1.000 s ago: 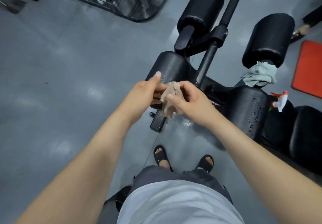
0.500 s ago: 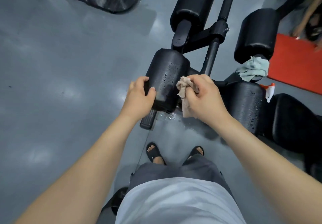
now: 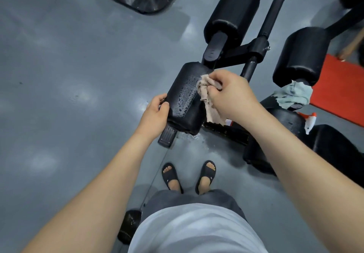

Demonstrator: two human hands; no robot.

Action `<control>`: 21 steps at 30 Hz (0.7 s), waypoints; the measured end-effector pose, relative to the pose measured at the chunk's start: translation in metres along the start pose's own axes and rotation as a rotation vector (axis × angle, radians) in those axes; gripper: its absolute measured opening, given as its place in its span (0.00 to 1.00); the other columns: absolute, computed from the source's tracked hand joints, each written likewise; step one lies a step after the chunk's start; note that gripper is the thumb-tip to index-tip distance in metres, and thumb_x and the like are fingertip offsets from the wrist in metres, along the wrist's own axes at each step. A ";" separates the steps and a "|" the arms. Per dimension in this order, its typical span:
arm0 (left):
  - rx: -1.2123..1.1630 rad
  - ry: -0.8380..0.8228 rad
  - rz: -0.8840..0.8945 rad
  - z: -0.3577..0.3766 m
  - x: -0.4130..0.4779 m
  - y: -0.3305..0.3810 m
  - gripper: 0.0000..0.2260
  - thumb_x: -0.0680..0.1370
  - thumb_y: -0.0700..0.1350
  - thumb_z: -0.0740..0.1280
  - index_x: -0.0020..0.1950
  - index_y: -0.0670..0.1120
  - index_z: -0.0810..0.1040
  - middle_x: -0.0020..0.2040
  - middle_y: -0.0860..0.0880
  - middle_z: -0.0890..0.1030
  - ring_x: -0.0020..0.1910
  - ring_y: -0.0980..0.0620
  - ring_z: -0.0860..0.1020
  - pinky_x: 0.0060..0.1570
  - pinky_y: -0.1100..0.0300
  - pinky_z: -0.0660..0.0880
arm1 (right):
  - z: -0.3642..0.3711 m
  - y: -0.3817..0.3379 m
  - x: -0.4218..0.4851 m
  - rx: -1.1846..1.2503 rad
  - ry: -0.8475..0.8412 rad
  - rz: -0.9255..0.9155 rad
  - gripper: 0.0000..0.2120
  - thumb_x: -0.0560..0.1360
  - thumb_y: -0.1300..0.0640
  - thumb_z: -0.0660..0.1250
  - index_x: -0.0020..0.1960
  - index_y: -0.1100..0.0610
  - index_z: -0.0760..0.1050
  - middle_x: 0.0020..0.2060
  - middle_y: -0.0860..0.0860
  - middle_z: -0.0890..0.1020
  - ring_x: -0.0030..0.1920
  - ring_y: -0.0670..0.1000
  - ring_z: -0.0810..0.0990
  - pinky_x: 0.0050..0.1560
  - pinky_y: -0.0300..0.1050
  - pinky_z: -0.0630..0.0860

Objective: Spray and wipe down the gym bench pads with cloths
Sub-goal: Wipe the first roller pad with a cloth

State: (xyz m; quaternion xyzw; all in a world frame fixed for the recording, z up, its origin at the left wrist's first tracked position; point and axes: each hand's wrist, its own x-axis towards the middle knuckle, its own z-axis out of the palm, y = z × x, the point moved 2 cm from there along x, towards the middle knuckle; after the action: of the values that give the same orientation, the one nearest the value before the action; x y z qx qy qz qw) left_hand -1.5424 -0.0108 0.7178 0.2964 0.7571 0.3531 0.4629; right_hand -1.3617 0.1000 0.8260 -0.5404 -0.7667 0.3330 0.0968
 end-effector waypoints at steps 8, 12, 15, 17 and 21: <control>-0.010 0.052 0.005 0.006 0.000 -0.003 0.21 0.77 0.56 0.56 0.67 0.56 0.75 0.66 0.53 0.78 0.67 0.55 0.74 0.72 0.52 0.68 | 0.004 0.004 0.076 -0.061 0.059 -0.043 0.13 0.79 0.59 0.61 0.58 0.51 0.82 0.54 0.54 0.79 0.52 0.51 0.76 0.48 0.36 0.65; -0.007 0.052 0.008 0.007 0.002 -0.007 0.23 0.76 0.57 0.56 0.69 0.56 0.75 0.66 0.53 0.78 0.67 0.55 0.74 0.72 0.51 0.67 | 0.011 0.011 0.078 -0.152 -0.118 -0.066 0.11 0.79 0.54 0.64 0.41 0.57 0.80 0.37 0.55 0.79 0.54 0.55 0.74 0.47 0.39 0.64; -0.002 0.062 0.008 0.007 0.001 -0.008 0.24 0.76 0.58 0.55 0.70 0.55 0.75 0.67 0.53 0.77 0.68 0.55 0.73 0.73 0.52 0.66 | 0.009 0.012 0.079 -0.220 -0.125 -0.103 0.07 0.77 0.55 0.67 0.47 0.59 0.78 0.45 0.55 0.77 0.52 0.54 0.74 0.47 0.42 0.67; 0.004 0.070 0.023 0.008 0.001 -0.009 0.25 0.76 0.58 0.55 0.71 0.54 0.75 0.68 0.52 0.77 0.69 0.55 0.72 0.74 0.51 0.66 | 0.006 0.013 0.084 -0.187 -0.031 -0.104 0.09 0.76 0.56 0.67 0.55 0.57 0.78 0.49 0.53 0.80 0.50 0.54 0.77 0.49 0.44 0.72; 0.007 0.076 0.017 0.009 0.000 -0.011 0.27 0.74 0.62 0.54 0.71 0.56 0.74 0.69 0.53 0.76 0.69 0.56 0.72 0.74 0.50 0.66 | 0.012 0.012 0.086 -0.161 0.036 -0.121 0.10 0.78 0.56 0.67 0.59 0.55 0.79 0.53 0.55 0.82 0.54 0.56 0.78 0.48 0.42 0.66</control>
State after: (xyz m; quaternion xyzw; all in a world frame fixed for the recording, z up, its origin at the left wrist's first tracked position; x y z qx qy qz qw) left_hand -1.5358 -0.0143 0.7063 0.2908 0.7729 0.3652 0.4299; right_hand -1.3926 0.1741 0.7911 -0.5049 -0.8204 0.2540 0.0867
